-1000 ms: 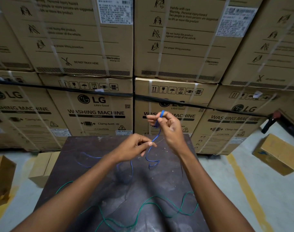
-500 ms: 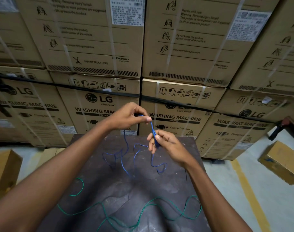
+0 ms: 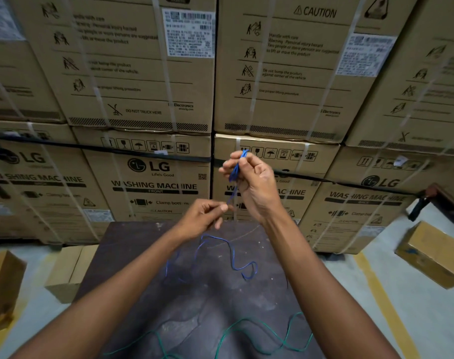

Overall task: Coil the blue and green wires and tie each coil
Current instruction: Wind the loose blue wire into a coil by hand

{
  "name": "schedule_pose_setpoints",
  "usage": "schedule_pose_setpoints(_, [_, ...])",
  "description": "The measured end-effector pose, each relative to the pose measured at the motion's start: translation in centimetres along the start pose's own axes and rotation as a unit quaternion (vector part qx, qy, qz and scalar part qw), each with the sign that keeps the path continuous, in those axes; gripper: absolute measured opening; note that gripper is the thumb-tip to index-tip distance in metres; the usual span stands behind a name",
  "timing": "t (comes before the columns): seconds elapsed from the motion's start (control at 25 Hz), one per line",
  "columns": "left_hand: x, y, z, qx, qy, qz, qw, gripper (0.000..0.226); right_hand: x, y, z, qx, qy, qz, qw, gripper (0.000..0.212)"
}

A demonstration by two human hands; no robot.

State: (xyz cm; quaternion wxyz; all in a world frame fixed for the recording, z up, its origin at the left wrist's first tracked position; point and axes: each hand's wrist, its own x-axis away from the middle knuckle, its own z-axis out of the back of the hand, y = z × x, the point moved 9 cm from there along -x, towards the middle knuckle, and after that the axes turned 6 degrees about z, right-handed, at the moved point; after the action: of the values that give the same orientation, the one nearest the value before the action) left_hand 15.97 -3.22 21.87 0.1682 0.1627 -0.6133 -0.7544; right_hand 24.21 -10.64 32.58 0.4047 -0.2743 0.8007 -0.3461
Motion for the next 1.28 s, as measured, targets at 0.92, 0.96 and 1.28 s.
schedule_pose_setpoints(0.92, [-2.6,9.8,6.0,-0.033,-0.004,-0.063,0.997,0.021,2.6,2.7,-2.6,0.018,-0.217,-0.173,0.961,0.027])
schedule_pose_setpoints(0.96, [-2.5,9.3,5.1,-0.006,-0.019,-0.042,0.999,0.029,2.5,2.4,-2.9,0.002,-0.215,-0.172,0.961,0.027])
schedule_pose_setpoints(1.28, [-3.1,8.0,5.4,-0.005,-0.017,-0.008,1.0,0.057,1.0,1.7,-2.3,-0.002,-0.189,-0.13,0.973,0.026])
